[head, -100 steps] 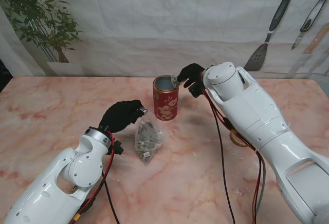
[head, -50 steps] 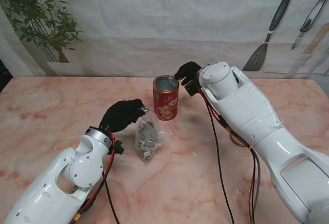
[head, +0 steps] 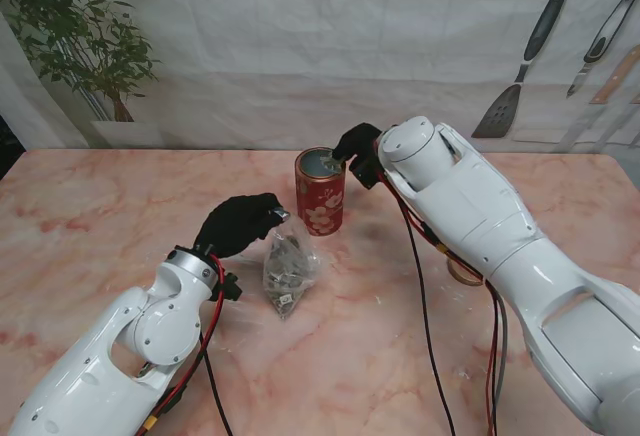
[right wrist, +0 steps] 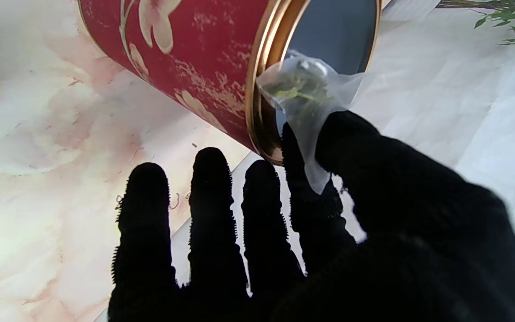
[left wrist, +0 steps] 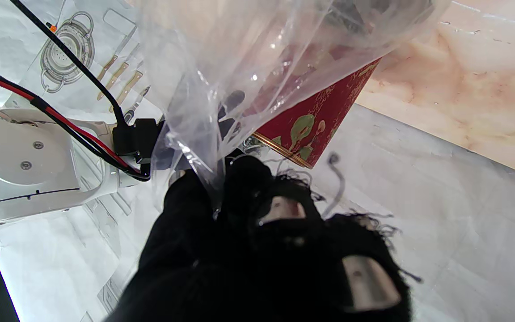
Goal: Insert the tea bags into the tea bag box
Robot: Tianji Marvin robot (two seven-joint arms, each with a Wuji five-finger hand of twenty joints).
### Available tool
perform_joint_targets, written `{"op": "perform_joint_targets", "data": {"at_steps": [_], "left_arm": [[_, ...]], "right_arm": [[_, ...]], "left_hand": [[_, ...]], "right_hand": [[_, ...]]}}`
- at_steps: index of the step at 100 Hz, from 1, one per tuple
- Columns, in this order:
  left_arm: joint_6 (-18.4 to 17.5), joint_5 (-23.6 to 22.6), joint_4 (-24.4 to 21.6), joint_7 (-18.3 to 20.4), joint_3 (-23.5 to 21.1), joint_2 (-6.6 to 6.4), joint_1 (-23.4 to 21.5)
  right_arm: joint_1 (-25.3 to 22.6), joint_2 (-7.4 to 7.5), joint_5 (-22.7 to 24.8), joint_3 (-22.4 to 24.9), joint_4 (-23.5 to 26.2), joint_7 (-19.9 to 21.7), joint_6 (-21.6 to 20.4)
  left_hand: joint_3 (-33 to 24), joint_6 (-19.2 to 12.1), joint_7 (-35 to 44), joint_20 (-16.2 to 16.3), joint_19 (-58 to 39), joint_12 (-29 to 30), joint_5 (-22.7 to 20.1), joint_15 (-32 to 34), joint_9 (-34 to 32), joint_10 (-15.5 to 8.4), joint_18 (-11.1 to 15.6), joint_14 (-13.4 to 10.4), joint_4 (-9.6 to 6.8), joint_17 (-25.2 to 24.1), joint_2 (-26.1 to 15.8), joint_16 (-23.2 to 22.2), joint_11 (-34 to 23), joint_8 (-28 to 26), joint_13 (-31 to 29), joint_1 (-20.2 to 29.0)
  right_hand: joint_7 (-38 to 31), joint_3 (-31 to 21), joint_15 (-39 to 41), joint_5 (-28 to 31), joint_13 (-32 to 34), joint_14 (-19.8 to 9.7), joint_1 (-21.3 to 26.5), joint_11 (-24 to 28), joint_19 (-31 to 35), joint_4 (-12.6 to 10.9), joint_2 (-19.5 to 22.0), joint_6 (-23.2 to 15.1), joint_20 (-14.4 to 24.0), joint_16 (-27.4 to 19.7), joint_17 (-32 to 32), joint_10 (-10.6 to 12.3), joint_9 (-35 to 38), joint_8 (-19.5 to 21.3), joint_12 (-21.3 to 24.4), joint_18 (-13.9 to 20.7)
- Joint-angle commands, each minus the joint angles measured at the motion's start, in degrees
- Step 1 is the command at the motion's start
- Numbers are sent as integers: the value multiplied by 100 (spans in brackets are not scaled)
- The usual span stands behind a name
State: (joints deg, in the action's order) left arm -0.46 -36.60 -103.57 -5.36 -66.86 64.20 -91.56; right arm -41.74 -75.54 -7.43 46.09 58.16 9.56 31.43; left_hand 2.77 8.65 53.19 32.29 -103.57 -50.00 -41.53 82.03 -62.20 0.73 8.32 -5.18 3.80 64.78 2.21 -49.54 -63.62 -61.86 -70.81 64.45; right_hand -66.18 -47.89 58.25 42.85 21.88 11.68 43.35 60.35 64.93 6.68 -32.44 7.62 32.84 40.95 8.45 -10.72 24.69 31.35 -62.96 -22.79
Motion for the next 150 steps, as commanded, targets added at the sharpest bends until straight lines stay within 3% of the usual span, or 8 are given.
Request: {"op": "perform_joint_targets", "data": {"at_steps": [1,32,58,73,84,101,121,150], "left_arm": [[-5,4,-59,65,0,6,16],[0,-2,-59,90,14,2,38],[-10,-17,-71,104,1,-3,26],[-9,-12,-73,99,-2,-2,26],[-8,-22,-74,98,4,-2,28],[11,-12,-63,92,19,2,53],[93,-5,-29,145,45,-2,129],[213,-102,-47,199,76,-11,250]], "right_arm": [[10,-44,95,-33,-33,46,69],[-13,-116,173,4,35,-280,25],[26,-142,349,-130,72,-377,89],[3,-111,335,-113,154,-321,66],[-18,-64,331,-78,250,-263,62],[-129,0,367,79,476,-325,119],[-345,220,510,297,1009,-163,244],[-915,669,580,765,2056,507,320]], "left_hand": [[-127,1159,860,-59,-1454,-162,-484,394,-189,231,1202,486,-205,-96,-253,-63,-524,-223,-200,342],[-127,1159,859,-59,-1454,-162,-484,394,-196,225,1202,486,-205,-96,-255,-63,-523,-225,-200,341],[-125,1159,858,-59,-1454,-162,-484,393,-188,234,1202,486,-204,-96,-257,-64,-521,-227,-200,339],[-126,1159,858,-59,-1454,-163,-484,393,-191,232,1202,486,-204,-96,-255,-64,-523,-227,-200,343],[-125,1159,858,-59,-1454,-163,-484,393,-192,229,1202,486,-203,-96,-254,-64,-522,-227,-200,343],[-126,1159,857,-59,-1454,-164,-484,393,-197,233,1202,486,-203,-96,-254,-64,-523,-228,-200,345],[-124,1159,857,-59,-1454,-163,-484,393,-197,227,1202,486,-204,-96,-252,-64,-523,-228,-200,343],[-126,1156,855,-59,-1454,-164,-478,393,-192,226,1202,486,-205,-96,-256,-64,-523,-228,-200,340]], "right_hand": [[62,-34,184,106,113,-38,-26,125,111,182,-143,47,122,101,27,113,74,-98,29,33],[36,29,228,144,183,-29,7,174,102,288,-81,30,107,114,30,113,150,-203,55,-8],[382,-22,319,187,259,-101,-831,271,178,352,-436,-193,93,142,87,203,166,-617,80,-1],[848,-267,303,342,220,-104,-1438,268,182,207,-545,-141,67,140,54,197,119,-339,73,-12],[1292,-311,281,417,184,-108,-1794,246,179,-89,-459,-114,58,144,33,195,74,341,61,-10],[1375,-289,273,371,153,-100,-1829,232,180,-137,-458,-104,61,146,21,173,36,401,58,-2],[1539,-324,279,398,158,-67,-1647,219,187,-76,-466,-88,70,153,32,149,48,342,58,-5],[1283,-186,319,429,237,-19,-1192,235,208,289,-493,-92,94,167,91,106,159,-272,62,13]]}}
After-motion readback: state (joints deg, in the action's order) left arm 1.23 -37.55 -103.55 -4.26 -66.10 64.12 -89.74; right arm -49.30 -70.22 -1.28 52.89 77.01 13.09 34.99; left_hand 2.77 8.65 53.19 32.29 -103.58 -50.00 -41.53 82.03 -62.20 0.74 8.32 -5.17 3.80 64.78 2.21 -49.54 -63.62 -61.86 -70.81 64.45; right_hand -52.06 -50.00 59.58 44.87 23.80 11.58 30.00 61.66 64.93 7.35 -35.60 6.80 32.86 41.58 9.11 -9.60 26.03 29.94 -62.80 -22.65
